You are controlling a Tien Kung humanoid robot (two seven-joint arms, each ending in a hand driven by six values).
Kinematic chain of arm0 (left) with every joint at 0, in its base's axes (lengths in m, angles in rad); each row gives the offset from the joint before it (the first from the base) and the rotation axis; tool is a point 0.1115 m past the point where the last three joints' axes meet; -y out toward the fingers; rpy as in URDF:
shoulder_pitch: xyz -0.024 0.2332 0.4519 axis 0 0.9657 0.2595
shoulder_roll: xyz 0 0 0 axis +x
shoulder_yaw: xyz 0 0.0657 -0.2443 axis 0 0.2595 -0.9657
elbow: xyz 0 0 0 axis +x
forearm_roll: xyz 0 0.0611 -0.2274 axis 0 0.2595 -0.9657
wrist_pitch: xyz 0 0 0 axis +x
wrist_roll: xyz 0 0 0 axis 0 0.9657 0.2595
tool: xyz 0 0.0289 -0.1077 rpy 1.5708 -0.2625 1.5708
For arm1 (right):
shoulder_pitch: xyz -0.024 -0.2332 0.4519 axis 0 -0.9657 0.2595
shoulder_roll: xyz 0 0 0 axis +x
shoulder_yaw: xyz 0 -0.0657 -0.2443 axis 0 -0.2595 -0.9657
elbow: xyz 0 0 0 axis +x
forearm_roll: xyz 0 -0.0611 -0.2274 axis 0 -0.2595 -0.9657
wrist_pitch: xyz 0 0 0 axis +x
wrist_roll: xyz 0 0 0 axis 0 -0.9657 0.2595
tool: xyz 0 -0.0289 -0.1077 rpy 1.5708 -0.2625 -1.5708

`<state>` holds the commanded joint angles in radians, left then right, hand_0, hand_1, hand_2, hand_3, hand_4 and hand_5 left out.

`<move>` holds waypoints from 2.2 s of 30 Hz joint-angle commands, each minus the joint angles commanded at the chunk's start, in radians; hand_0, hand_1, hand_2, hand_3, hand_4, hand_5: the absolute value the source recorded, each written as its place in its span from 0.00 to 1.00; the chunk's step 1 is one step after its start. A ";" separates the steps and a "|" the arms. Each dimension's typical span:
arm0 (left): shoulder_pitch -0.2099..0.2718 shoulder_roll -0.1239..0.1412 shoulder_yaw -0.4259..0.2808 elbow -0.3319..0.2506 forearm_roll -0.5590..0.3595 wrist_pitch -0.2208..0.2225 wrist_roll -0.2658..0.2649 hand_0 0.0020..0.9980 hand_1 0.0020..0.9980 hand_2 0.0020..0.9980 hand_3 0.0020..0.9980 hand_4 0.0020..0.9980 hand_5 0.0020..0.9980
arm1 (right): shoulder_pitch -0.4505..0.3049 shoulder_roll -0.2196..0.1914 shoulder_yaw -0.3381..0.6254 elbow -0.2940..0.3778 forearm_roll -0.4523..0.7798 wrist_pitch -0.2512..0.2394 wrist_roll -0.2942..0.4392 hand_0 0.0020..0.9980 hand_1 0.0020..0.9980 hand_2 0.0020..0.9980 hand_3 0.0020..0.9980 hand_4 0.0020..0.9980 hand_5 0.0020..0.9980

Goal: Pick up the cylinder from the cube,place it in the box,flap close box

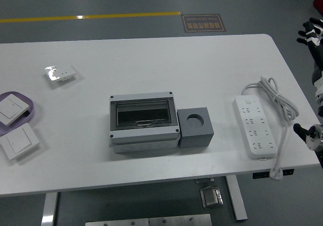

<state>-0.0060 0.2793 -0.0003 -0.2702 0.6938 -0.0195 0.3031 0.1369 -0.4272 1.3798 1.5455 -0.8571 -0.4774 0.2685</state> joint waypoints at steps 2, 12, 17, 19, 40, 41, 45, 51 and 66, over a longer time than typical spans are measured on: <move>0.000 0.000 0.000 0.000 -0.001 0.000 0.000 0.62 0.63 0.56 0.62 0.69 0.33 | 0.000 0.001 0.001 -0.002 -0.004 0.005 -0.002 0.62 0.63 0.64 0.64 0.75 0.36; 0.000 -0.001 -0.001 0.001 0.000 0.000 0.000 0.62 0.63 0.56 0.63 0.69 0.34 | -0.003 0.002 0.007 -0.011 -0.019 0.020 -0.018 0.71 0.67 0.69 0.72 0.81 0.29; 0.000 -0.001 -0.003 0.001 0.002 -0.001 0.002 0.62 0.63 0.56 0.63 0.70 0.34 | -0.002 0.003 0.011 -0.014 -0.023 0.017 -0.019 0.74 0.69 0.71 0.75 0.81 0.28; -0.001 -0.002 -0.001 0.002 0.000 -0.001 0.001 0.62 0.63 0.56 0.63 0.70 0.34 | -0.002 0.003 0.014 -0.016 -0.024 0.016 -0.019 0.74 0.69 0.71 0.75 0.81 0.28; -0.004 -0.013 -0.015 0.006 0.014 -0.004 0.007 0.62 0.63 0.56 0.63 0.70 0.34 | -0.011 0.003 0.029 -0.018 0.007 0.009 0.039 0.73 0.68 0.71 0.74 0.82 0.29; -0.004 -0.013 -0.016 0.007 0.016 -0.004 0.007 0.62 0.63 0.56 0.63 0.70 0.34 | -0.010 0.004 0.028 -0.018 0.010 0.009 0.043 0.73 0.68 0.70 0.72 0.83 0.27; -0.006 -0.012 -0.020 0.007 0.023 -0.006 0.009 0.62 0.63 0.56 0.63 0.70 0.34 | -0.011 0.004 0.031 -0.017 0.020 0.007 0.059 0.73 0.68 0.70 0.72 0.83 0.27; -0.007 -0.011 -0.026 0.008 0.028 -0.008 0.012 0.62 0.63 0.56 0.63 0.70 0.34 | -0.014 0.003 0.042 -0.016 0.033 0.000 0.079 0.73 0.67 0.69 0.71 0.84 0.27; -0.015 0.009 -0.057 0.008 0.070 -0.020 0.025 0.62 0.63 0.56 0.63 0.69 0.33 | 0.012 0.017 -0.015 -0.014 0.027 -0.001 0.070 0.66 0.65 0.66 0.68 0.83 0.26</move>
<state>-0.0210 0.2879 -0.0573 -0.2625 0.7636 -0.0395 0.3280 0.1487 -0.4104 1.3645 1.5315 -0.8305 -0.4786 0.3381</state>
